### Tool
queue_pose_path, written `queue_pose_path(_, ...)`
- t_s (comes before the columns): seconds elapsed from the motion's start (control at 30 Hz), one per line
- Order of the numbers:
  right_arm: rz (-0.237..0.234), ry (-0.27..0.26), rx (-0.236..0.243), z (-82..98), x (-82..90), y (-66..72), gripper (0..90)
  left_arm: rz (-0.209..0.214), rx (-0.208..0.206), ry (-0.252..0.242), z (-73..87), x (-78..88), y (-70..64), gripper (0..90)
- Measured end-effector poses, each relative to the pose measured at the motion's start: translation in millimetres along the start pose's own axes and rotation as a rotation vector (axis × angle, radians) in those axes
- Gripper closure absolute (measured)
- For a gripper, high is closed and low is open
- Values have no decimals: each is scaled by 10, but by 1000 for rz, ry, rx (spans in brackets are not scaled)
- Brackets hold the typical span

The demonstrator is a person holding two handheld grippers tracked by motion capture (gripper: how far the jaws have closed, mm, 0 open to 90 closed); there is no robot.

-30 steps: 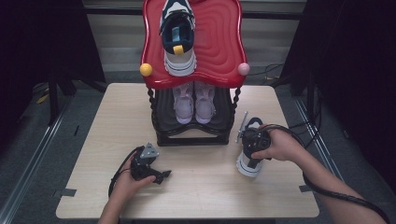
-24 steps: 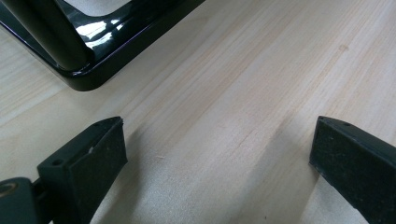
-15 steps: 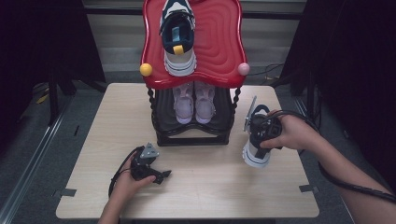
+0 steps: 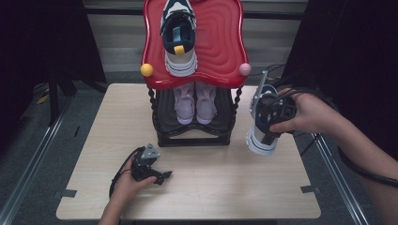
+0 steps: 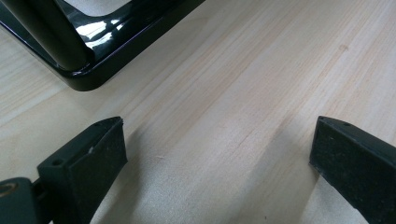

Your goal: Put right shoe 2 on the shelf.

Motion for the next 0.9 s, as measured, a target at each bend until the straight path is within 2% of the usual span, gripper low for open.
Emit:
queue_pose_path(0.1, -3, -6, 3, -15, 145, -7, 748, -1, -1, -1, 0, 0, 1, 31)
queue_pose_path(0.17, 11, 4, -4, -21, 243, -7, 749, -1, -1, 0, 0, 0, 1, 32)
queue_pose_path(0.3, 27, -1, 12, -50, 426, -6, 749, -2, -1, -4, 0, -3, 1, 32)
queue_pose_path(0.7, 137, 18, 29, -176, 1086, 9, 749, -2, -1, -4, 0, -3, 1, 31)
queue_pose_path(0.9, 203, -4, 21, -249, 1435, 6, 749, -1, 0, -4, 0, -4, -1, 31)
Point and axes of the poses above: each handheld gripper's, and its own axes: x roughly backward along the jaws, z roughly out of its underside, y roughly to its left, the point moved 5 cm from there along -x, roughly forward along the jaws, and after that the axes turned 6 degrees about z, right-handed, at the moved point
